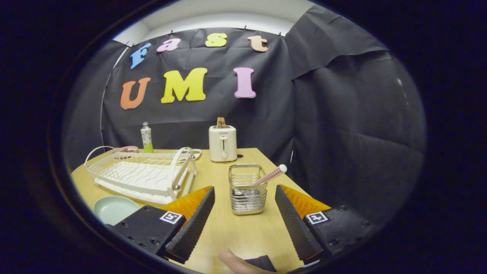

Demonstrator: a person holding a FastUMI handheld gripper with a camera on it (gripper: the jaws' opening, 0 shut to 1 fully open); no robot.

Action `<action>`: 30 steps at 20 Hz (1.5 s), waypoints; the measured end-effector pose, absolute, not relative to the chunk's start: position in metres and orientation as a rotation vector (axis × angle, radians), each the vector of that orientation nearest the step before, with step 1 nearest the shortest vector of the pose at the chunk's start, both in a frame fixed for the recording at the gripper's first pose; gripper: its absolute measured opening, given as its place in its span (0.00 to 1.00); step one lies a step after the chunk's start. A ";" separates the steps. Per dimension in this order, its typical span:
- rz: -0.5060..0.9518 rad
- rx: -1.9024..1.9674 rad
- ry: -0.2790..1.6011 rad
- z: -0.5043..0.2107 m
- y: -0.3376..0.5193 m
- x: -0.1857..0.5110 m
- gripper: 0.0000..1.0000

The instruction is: Take the plate from the dish rack, then take the spoon from the basket and place it into the plate.

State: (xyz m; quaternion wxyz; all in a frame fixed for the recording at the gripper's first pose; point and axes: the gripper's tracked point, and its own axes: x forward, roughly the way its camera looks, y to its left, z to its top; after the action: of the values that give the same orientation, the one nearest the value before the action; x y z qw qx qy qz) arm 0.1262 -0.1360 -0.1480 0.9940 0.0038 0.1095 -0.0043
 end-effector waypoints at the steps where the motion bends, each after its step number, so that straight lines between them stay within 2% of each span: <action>1: -0.018 0.028 0.223 -0.146 -0.144 0.135 1.00; 5: 0.013 0.092 0.220 -0.142 -0.154 0.170 0.99; 9: 0.016 0.080 0.215 -0.146 -0.156 0.188 0.68; 13: 0.050 0.067 0.210 -0.141 -0.143 0.191 0.31; 14: 0.046 0.058 0.199 -0.140 -0.143 0.191 0.28; 15: 0.022 0.041 0.187 -0.136 -0.146 0.192 0.21; 19: -0.002 -0.007 0.078 -0.103 -0.144 0.187 0.16; 23: -0.030 -0.043 -0.014 -0.063 -0.138 0.181 0.16; 30: -0.033 -0.039 -0.048 -0.005 -0.115 0.143 0.16</action>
State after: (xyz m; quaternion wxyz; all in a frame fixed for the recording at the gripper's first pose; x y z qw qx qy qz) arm 0.1432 -0.1152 -0.0046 0.9994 -0.0196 -0.0238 -0.0167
